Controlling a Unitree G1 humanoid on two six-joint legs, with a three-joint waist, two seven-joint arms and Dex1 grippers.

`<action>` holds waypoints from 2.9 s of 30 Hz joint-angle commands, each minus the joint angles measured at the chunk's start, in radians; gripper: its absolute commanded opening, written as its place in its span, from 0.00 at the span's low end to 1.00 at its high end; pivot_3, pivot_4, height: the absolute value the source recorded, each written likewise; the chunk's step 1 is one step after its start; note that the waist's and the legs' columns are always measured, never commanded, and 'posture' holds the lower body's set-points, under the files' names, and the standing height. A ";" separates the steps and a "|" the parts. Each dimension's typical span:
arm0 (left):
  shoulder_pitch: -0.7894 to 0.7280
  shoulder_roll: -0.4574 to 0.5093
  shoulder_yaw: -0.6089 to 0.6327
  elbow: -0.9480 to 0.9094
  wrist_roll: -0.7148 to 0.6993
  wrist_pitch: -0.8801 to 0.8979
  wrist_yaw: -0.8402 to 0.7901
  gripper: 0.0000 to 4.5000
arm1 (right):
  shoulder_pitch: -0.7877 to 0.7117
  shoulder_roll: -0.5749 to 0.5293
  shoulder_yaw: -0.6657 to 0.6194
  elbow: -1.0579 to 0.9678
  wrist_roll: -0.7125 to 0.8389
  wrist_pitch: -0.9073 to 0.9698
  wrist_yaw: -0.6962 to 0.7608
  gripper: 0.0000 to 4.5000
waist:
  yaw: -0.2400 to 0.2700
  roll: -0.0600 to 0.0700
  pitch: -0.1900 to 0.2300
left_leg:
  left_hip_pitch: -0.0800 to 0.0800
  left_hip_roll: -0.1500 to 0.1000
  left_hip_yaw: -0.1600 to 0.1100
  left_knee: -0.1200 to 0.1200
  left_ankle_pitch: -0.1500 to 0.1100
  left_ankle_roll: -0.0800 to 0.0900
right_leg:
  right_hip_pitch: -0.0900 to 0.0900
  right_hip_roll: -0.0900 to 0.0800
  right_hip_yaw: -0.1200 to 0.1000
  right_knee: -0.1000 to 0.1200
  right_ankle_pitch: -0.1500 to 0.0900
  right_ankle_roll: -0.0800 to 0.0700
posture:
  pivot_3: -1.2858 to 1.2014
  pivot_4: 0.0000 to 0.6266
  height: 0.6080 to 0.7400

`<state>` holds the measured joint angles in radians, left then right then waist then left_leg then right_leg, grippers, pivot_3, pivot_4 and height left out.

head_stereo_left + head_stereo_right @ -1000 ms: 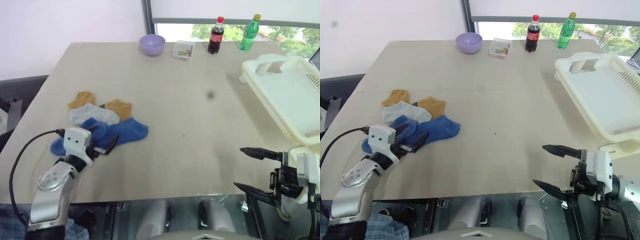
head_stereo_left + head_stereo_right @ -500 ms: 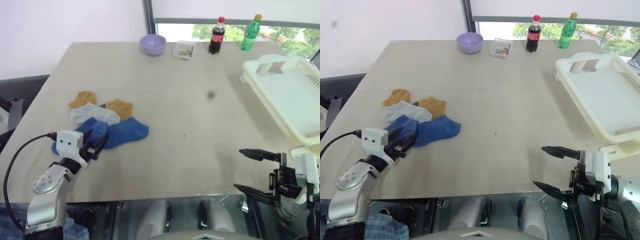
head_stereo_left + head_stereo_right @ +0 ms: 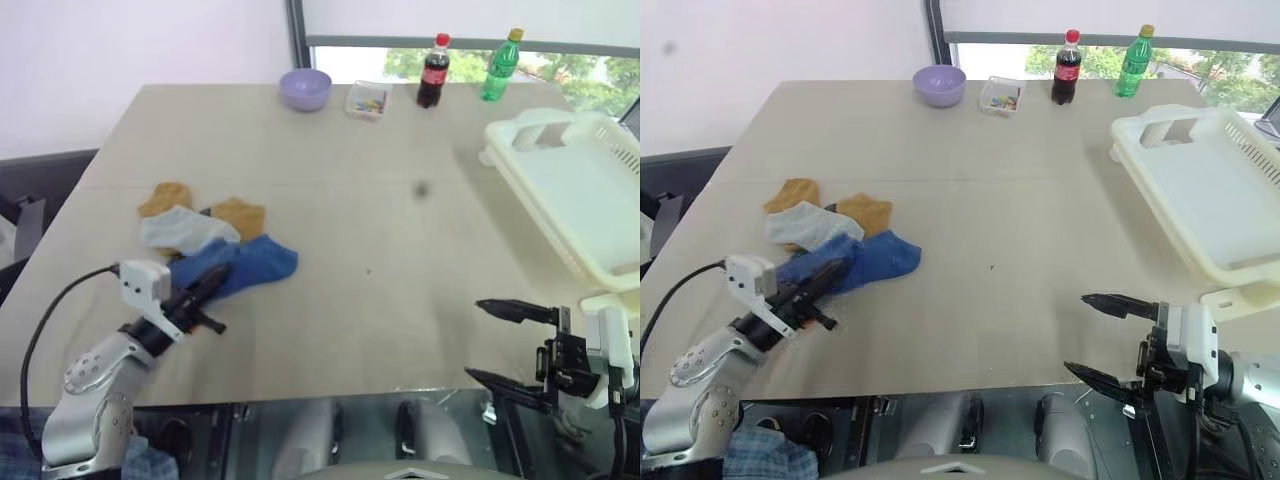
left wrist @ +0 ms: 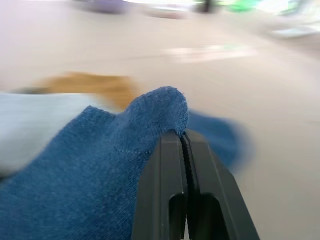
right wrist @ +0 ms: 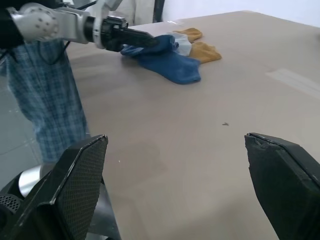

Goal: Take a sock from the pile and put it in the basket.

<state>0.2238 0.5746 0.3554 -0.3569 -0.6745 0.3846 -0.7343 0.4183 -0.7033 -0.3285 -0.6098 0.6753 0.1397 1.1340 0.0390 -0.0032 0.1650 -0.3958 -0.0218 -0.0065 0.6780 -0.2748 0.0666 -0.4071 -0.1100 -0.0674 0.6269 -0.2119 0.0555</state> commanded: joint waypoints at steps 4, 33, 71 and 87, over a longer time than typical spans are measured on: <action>-0.040 0.039 -0.151 -0.132 -0.050 0.133 -0.034 0.01 | -0.006 -0.012 -0.056 -0.005 0.008 -0.008 -0.018 1.00 | 0.004 0.001 0.000 | 0.000 0.000 0.000 0.001 0.000 0.000 | 0.000 0.004 0.000 0.001 -0.001 -0.002 | 0.52 0.24 0.97; -0.420 -0.390 -0.750 0.105 0.309 0.138 0.115 0.41 | 0.144 -0.007 -0.186 -0.145 0.045 0.052 -0.129 1.00 | 0.002 0.001 0.000 | -0.002 -0.001 0.000 0.007 0.000 0.001 | 0.001 0.006 0.001 0.001 0.002 0.000 | 0.52 0.24 0.97; -0.194 -0.127 -0.316 0.053 0.473 -0.092 0.264 0.85 | -0.029 0.000 -0.036 -0.048 0.023 0.049 -0.114 1.00 | 0.002 0.001 0.001 | -0.002 0.000 0.000 0.006 0.000 0.001 | 0.001 0.005 0.001 0.000 0.002 0.000 | 0.52 0.24 0.97; -0.208 -0.144 -0.341 0.160 0.507 -0.160 0.239 0.01 | -0.032 0.014 -0.044 -0.043 0.010 0.046 -0.116 1.00 | 0.004 0.001 0.000 | -0.002 0.000 0.000 0.007 0.000 0.001 | 0.001 0.004 0.001 0.000 0.002 0.000 | 0.52 0.24 0.97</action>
<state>0.0137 0.4330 0.0293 -0.2036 -0.1707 0.2356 -0.4805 0.3871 -0.6917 -0.3599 -0.6407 0.6799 0.2056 1.0156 0.0432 -0.0018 0.1651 -0.3975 -0.0222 -0.0063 0.6845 -0.2750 0.0675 -0.4064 -0.1059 -0.0666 0.6272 -0.2099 0.0553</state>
